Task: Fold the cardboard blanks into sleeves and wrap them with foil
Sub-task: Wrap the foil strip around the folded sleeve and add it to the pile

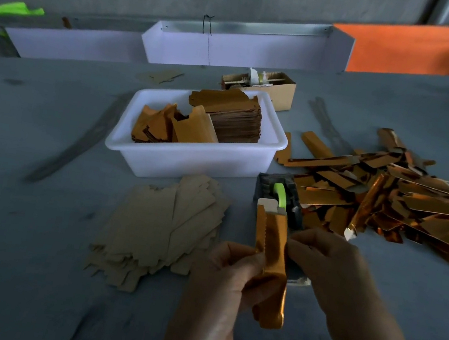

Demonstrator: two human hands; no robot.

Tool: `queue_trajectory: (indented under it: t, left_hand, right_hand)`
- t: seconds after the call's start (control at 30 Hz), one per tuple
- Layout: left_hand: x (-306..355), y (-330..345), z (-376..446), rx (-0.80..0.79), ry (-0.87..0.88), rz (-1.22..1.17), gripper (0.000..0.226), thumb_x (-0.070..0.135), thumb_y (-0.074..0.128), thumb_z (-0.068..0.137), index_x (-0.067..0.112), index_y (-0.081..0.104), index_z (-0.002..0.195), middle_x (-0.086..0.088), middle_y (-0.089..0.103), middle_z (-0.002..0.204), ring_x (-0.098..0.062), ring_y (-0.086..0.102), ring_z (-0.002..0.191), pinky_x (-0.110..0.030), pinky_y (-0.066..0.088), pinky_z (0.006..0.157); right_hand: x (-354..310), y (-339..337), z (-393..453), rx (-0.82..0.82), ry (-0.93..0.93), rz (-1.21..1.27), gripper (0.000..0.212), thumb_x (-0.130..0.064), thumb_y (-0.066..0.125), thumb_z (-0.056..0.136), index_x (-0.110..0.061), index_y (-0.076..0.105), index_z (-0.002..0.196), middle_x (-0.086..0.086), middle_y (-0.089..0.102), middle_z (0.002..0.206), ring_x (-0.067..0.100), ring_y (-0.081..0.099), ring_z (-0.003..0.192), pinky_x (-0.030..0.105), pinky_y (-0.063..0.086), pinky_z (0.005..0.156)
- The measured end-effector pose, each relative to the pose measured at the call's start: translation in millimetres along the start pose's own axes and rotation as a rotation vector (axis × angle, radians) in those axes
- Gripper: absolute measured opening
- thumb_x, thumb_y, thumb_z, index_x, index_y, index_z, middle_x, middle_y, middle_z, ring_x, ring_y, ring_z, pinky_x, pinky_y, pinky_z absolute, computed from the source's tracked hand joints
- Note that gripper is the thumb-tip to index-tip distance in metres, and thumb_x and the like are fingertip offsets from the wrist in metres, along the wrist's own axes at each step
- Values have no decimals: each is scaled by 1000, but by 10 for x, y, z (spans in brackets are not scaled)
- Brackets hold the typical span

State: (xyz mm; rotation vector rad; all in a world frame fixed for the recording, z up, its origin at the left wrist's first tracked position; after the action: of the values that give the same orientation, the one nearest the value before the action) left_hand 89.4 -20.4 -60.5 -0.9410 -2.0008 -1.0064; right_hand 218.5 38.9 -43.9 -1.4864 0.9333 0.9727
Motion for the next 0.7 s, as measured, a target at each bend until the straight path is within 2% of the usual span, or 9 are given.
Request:
queue_trajectory:
  t: [0.17, 0.23, 0.3, 0.37, 0.47, 0.53, 0.57, 0.6, 0.7]
  left_hand:
    - [-41, 28, -2, -4, -26, -32, 6, 2, 63, 83, 2, 65, 77, -20, 73, 84, -24, 72, 72, -28, 59, 60]
    - [-75, 20, 6, -2, -37, -50, 7, 3, 63, 83, 3, 65, 77, -20, 73, 84, -25, 71, 74, -30, 60, 64]
    - [-95, 14, 21, -5, -45, -71, 8, 1, 62, 84, 3, 64, 76, -21, 73, 84, -25, 71, 74, -30, 61, 66]
    - [-106, 11, 39, -6, -56, -92, 9, 1, 61, 84, 2, 65, 76, -21, 73, 84, -25, 72, 73, -29, 61, 65]
    - [-98, -1, 59, -15, -59, -79, 7, 1, 62, 84, 3, 64, 78, -20, 73, 83, -24, 72, 71, -28, 59, 60]
    - [-53, -25, 67, -20, -46, -75, 8, 1, 61, 85, 3, 63, 78, -19, 72, 79, -23, 72, 68, -24, 56, 53]
    - [-17, -43, 72, -19, -31, -82, 8, 1, 61, 86, 3, 62, 78, -18, 72, 77, -23, 72, 67, -22, 55, 50]
    - [26, -58, 72, -20, -12, -86, 9, 1, 60, 87, 4, 62, 78, -16, 72, 73, -22, 72, 65, -21, 53, 48]
    - [135, -63, 52, -60, 64, -35, 8, 4, 58, 88, 6, 61, 81, -9, 71, 65, -15, 70, 57, -17, 50, 43]
  right_hand:
    - [8, -16, -39, 132, -7, 195, 8, -18, 63, 83, -16, 68, 77, 0, 62, 101, 9, 61, 86, 18, 43, 64]
    - [-1, -49, -54, 119, 3, 247, 11, -19, 60, 85, -14, 69, 79, -6, 62, 100, -4, 60, 81, 10, 42, 59]
    - [5, -85, -75, 91, -9, 158, 12, -20, 60, 85, -12, 67, 78, -13, 56, 95, -14, 55, 75, 7, 40, 53]
    - [16, -105, -109, 93, -26, 19, 13, -20, 63, 84, -11, 66, 75, -15, 50, 97, -9, 52, 75, 10, 35, 58]
    - [4, -99, -157, 147, -77, -140, 14, -19, 65, 82, -14, 64, 69, -10, 49, 106, 2, 51, 87, 20, 38, 66]
    - [-39, -92, -194, 200, -132, -251, 19, -19, 66, 82, -20, 60, 63, -14, 47, 111, 10, 48, 102, 11, 35, 75]
    - [-56, -88, -211, 223, -158, -292, 22, -19, 66, 81, -22, 58, 61, -16, 46, 112, 9, 45, 106, 1, 29, 75]
    - [-62, -79, -225, 232, -172, -312, 24, -18, 66, 81, -23, 57, 60, -16, 46, 112, 9, 44, 108, -1, 27, 73]
    - [-25, -50, -246, 223, -179, -294, 24, -17, 66, 81, -21, 56, 59, -14, 49, 114, 12, 48, 108, 15, 32, 67]
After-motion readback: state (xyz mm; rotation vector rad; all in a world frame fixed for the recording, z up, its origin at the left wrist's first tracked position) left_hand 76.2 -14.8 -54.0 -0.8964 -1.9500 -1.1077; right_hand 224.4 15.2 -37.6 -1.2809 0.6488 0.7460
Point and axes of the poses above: each hand's wrist, its own z-axis towards the middle knuckle, its own y-axis out of the palm, x = y × z, the point moved 5 cm from there along z, towards the middle knuckle
